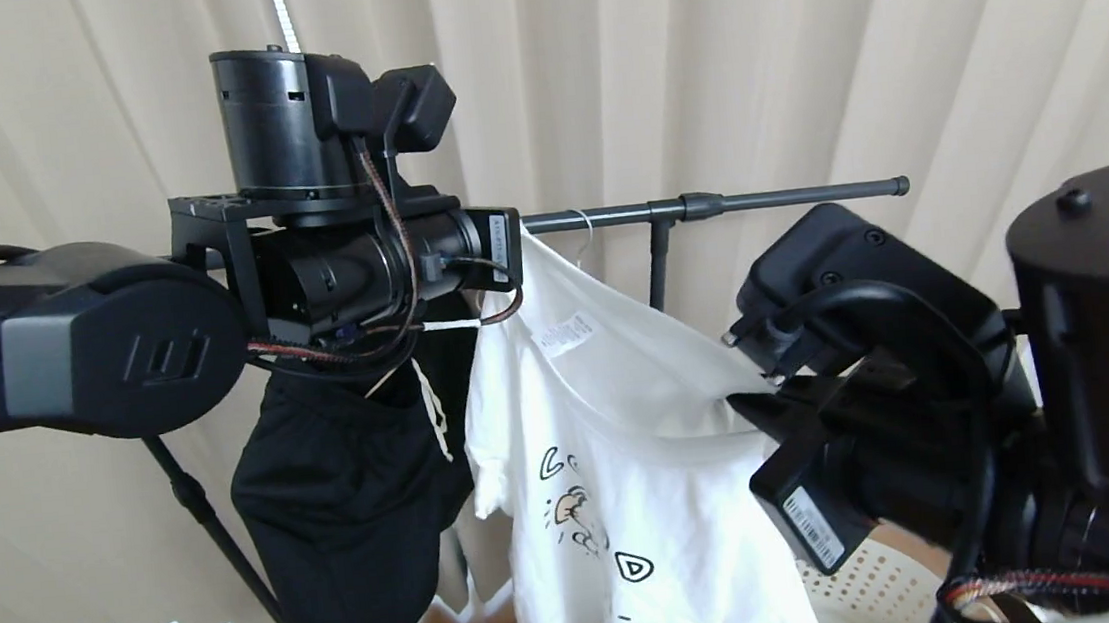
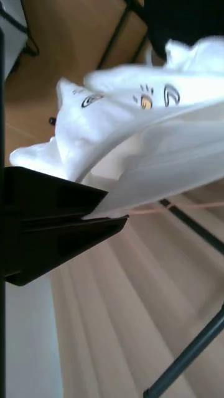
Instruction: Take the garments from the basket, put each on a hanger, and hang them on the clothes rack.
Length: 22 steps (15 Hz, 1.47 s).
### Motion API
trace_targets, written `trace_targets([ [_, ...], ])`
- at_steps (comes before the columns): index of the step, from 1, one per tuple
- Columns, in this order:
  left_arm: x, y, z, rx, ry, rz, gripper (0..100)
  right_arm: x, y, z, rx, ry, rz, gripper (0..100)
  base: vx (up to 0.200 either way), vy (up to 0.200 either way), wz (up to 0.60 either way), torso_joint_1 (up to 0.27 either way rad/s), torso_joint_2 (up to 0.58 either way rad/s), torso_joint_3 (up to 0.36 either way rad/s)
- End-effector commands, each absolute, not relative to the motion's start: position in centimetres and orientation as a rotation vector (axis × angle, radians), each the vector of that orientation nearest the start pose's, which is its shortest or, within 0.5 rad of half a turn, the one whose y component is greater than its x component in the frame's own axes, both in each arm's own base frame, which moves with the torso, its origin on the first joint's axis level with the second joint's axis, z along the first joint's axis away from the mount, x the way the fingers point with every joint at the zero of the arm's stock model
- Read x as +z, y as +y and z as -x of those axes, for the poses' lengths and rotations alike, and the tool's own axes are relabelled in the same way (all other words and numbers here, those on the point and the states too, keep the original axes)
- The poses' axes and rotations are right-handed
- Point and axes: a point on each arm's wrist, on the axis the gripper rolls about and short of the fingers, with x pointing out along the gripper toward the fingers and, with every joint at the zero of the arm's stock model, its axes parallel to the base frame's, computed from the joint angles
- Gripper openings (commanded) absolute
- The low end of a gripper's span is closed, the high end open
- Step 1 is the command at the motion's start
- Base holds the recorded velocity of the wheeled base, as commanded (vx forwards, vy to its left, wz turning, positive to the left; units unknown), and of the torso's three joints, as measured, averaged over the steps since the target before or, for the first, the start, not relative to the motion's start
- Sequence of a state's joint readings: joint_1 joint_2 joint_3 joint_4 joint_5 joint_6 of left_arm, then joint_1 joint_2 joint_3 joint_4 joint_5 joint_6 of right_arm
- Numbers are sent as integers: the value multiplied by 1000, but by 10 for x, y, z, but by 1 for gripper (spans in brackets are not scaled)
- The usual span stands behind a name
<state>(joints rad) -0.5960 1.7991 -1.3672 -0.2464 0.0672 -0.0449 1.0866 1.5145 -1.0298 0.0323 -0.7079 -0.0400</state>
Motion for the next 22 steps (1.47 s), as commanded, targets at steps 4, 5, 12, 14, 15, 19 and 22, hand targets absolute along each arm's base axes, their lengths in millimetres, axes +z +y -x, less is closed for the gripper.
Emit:
trace_targets([
  [4, 277, -211, -305, -626, 157, 5, 0, 227, 286, -123, 451, 371, 256, 0, 0, 0, 0, 0, 0, 0],
  [5, 278, -214, -302, -638, 143, 9, 0, 231, 295, -124, 448, 374, 180, 0, 0, 0, 0, 0, 0, 0],
  [12, 286, -207, -289, -637, 110, 20, 0, 246, 298, -131, 462, 391, 20, 0, 0, 0, 0, 0, 0, 0],
  [14, 282, -201, -288, -581, 132, 7, 0, 239, 280, -146, 399, 417, 132, 0, 0, 0, 0, 0, 0, 0],
  [15, 281, -200, -288, -562, 140, 2, 0, 237, 276, -150, 381, 421, 151, 0, 0, 0, 0, 0, 0, 0],
  [19, 278, -175, -277, -420, 301, -67, 0, 212, 236, -204, 137, 442, 364, 0, 0, 0, 0, 0, 0, 0],
  [22, 256, -160, -236, -384, 495, -172, 0, 200, 252, -250, 37, 342, 247, 0, 0, 0, 0, 0, 0, 0],
])
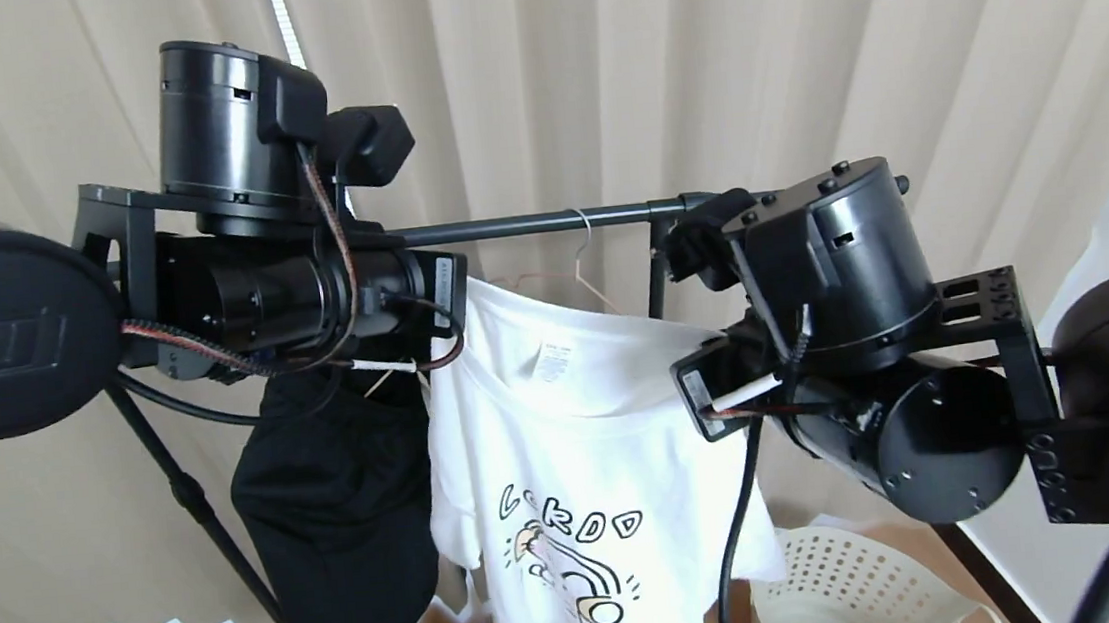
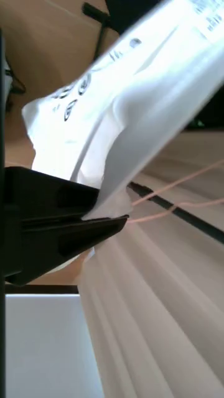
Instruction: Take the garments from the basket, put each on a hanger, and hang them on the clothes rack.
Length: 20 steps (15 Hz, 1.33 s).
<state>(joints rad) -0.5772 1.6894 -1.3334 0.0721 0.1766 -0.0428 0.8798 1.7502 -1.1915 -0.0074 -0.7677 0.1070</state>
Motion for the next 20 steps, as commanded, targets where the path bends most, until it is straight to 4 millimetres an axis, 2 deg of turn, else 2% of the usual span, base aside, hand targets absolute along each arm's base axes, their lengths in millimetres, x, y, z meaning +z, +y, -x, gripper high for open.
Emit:
trace_targets([
  [1, 243, -159, -224, -403, 538, -198, 0, 193, 263, -261, 36, 302, 205, 0, 0, 0, 0, 0, 0, 0],
  [3, 217, -165, -205, -454, 618, -250, 0, 188, 277, -274, 28, 218, 120, 0, 0, 0, 0, 0, 0, 0],
  [5, 196, -176, -188, -522, 680, -302, 0, 189, 283, -279, 31, 163, 62, 0, 0, 0, 0, 0, 0, 0],
  [6, 190, -182, -181, -549, 699, -310, 0, 191, 284, -280, 32, 142, 39, 0, 0, 0, 0, 0, 0, 0],
  [8, 185, -207, -160, -622, 727, -252, 0, 193, 287, -281, 39, 105, 0, 0, 0, 0, 0, 0, 0, 0],
  [12, 179, -251, -161, -672, 650, -19, 0, 189, 290, -282, 41, 99, -6, 0, 0, 0, 0, 0, 0, 0],
  [17, 176, -252, -164, -657, 650, -6, 0, 191, 289, -281, 39, 97, -7, 0, 0, 0, 0, 0, 0, 0],
  [19, 180, -239, -165, -628, 639, 2, 0, 194, 286, -280, 36, 94, -10, 0, 0, 0, 0, 0, 0, 0],
  [20, 179, -223, -172, -575, 635, 1, 0, 203, 280, -275, 35, 88, -13, 0, 0, 0, 0, 0, 0, 0],
])
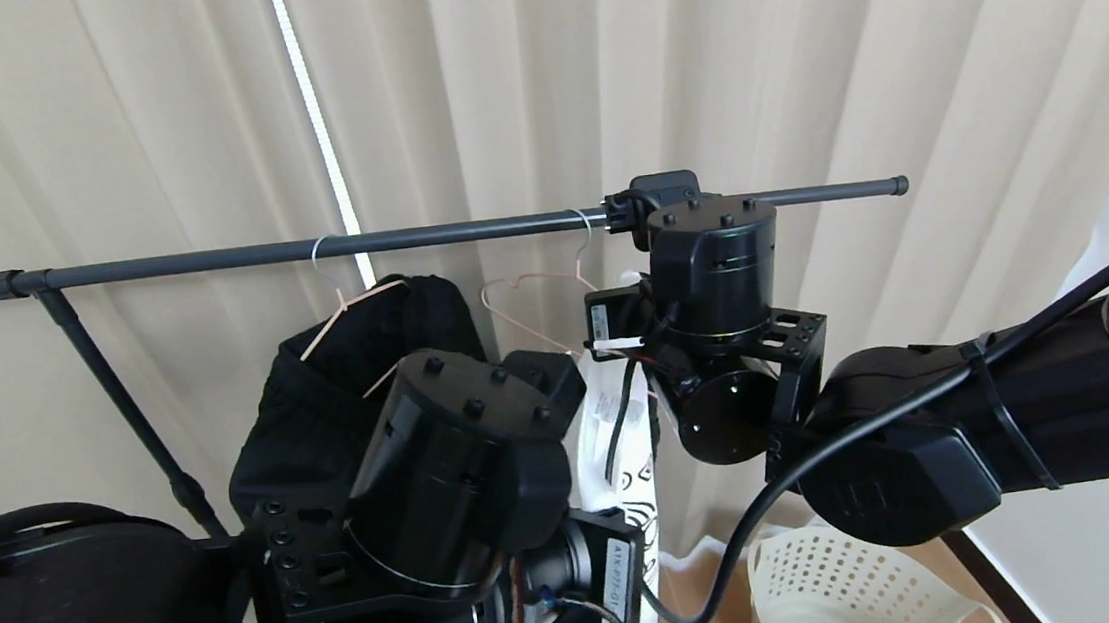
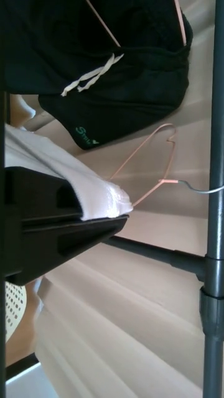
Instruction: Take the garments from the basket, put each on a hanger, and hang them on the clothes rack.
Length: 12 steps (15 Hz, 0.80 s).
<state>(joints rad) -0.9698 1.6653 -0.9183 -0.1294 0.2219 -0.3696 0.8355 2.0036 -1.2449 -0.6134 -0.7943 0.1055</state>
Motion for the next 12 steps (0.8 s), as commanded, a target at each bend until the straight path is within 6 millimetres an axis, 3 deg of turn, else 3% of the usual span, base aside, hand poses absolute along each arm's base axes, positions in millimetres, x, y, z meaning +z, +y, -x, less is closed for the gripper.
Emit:
trace_targets([
  [1, 177, -213, -177, -535, 635, -3, 0, 207, 273, -269, 35, 96, -3, 0, 0, 0, 0, 0, 0, 0],
  [4, 182, -185, -188, -450, 608, 17, 0, 238, 234, -234, 32, 143, 47, 0, 0, 0, 0, 0, 0, 0],
  [6, 190, -182, -193, -442, 578, 20, 0, 241, 202, -204, 30, 212, 119, 0, 0, 0, 0, 0, 0, 0],
  [9, 192, -186, -194, -455, 571, 19, 0, 246, 186, -189, 31, 228, 139, 0, 0, 0, 0, 0, 0, 0],
  [12, 189, -184, -189, -458, 581, 12, 0, 241, 188, -191, 31, 244, 165, 0, 0, 0, 0, 0, 0, 0],
])
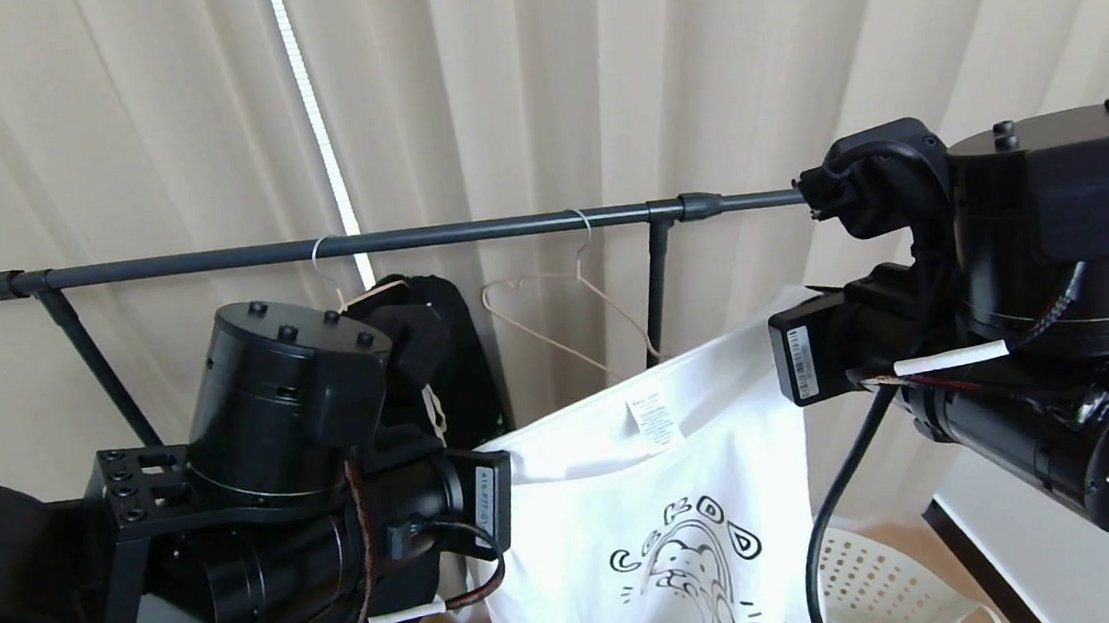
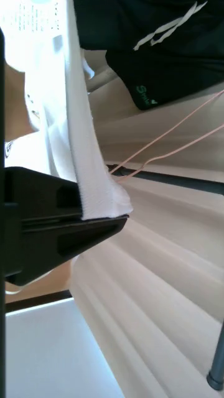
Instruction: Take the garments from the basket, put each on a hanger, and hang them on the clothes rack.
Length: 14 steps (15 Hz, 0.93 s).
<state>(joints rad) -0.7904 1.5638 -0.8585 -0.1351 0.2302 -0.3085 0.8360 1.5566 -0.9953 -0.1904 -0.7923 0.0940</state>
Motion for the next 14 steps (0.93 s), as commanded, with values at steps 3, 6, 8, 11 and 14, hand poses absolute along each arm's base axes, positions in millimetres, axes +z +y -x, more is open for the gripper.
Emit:
trace_targets([
  [3, 192, -182, -187, -462, 567, 21, 0, 238, 189, -193, 31, 251, 171, 0, 0, 0, 0, 0, 0, 0],
  [6, 192, -182, -187, -463, 568, 19, 0, 238, 189, -193, 31, 252, 172, 0, 0, 0, 0, 0, 0, 0],
  [8, 191, -182, -187, -462, 570, 19, 0, 237, 189, -193, 31, 254, 174, 0, 0, 0, 0, 0, 0, 0],
  [11, 192, -182, -183, -472, 568, 15, 100, 233, 189, -193, 30, 263, 183, 0, 0, 0, 0, 0, 0, 0],
  [14, 185, -176, -178, -473, 587, -16, 100, 227, 172, -182, 31, 290, 336, 0, 0, 0, 0, 0, 0, 0],
])
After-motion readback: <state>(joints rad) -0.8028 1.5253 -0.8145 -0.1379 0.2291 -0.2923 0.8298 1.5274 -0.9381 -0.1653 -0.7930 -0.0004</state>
